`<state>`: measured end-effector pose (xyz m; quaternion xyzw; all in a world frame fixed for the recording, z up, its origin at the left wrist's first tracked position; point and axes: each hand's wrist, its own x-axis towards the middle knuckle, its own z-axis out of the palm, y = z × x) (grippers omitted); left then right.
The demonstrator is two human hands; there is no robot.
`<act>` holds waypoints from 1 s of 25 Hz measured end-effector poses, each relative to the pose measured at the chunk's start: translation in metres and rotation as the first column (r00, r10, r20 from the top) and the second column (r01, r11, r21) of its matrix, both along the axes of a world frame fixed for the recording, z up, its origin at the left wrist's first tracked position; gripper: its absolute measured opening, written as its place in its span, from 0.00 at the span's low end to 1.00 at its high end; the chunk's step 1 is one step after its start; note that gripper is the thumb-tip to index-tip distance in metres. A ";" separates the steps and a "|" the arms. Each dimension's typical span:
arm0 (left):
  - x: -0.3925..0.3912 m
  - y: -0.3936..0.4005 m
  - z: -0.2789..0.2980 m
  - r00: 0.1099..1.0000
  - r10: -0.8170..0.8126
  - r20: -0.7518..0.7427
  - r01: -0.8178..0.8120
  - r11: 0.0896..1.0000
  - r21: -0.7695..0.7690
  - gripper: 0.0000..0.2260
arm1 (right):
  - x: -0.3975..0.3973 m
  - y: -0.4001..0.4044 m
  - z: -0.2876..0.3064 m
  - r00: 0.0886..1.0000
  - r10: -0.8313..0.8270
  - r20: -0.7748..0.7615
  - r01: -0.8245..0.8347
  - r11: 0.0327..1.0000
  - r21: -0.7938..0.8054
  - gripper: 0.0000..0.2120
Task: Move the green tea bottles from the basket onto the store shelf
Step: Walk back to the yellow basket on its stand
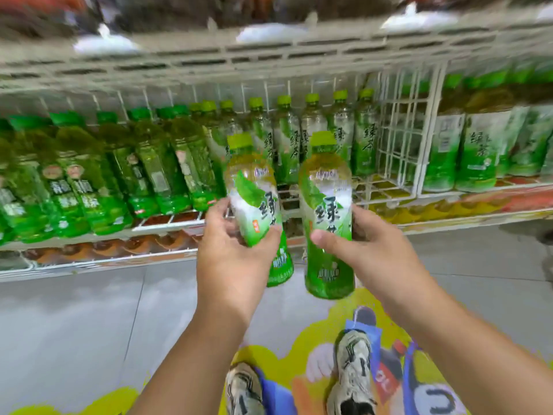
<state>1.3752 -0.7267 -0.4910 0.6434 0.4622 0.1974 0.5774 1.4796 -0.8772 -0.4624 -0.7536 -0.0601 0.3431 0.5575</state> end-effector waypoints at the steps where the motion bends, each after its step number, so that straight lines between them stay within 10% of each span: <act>1: 0.010 0.009 -0.011 1.000 0.009 -0.008 -0.009 0.999 0.035 0.25 | 0.009 0.009 -0.011 1.000 -0.016 0.003 0.016 1.000 0.003 0.11; 8: 0.071 0.072 -0.043 0.993 -0.040 -0.109 0.067 0.965 0.255 0.18 | 0.076 0.077 -0.054 0.999 0.027 0.045 -0.023 0.995 -0.094 0.43; 18: 0.128 0.114 -0.073 0.907 -0.067 -0.416 0.230 0.906 0.355 0.17 | 0.124 0.146 -0.111 0.993 0.006 0.116 -0.001 0.999 -0.044 0.20; 25: 0.148 0.118 -0.090 0.820 -0.042 -0.571 0.323 0.857 0.400 0.31 | 0.130 0.166 -0.146 0.987 -0.118 0.105 0.127 0.989 -0.082 0.43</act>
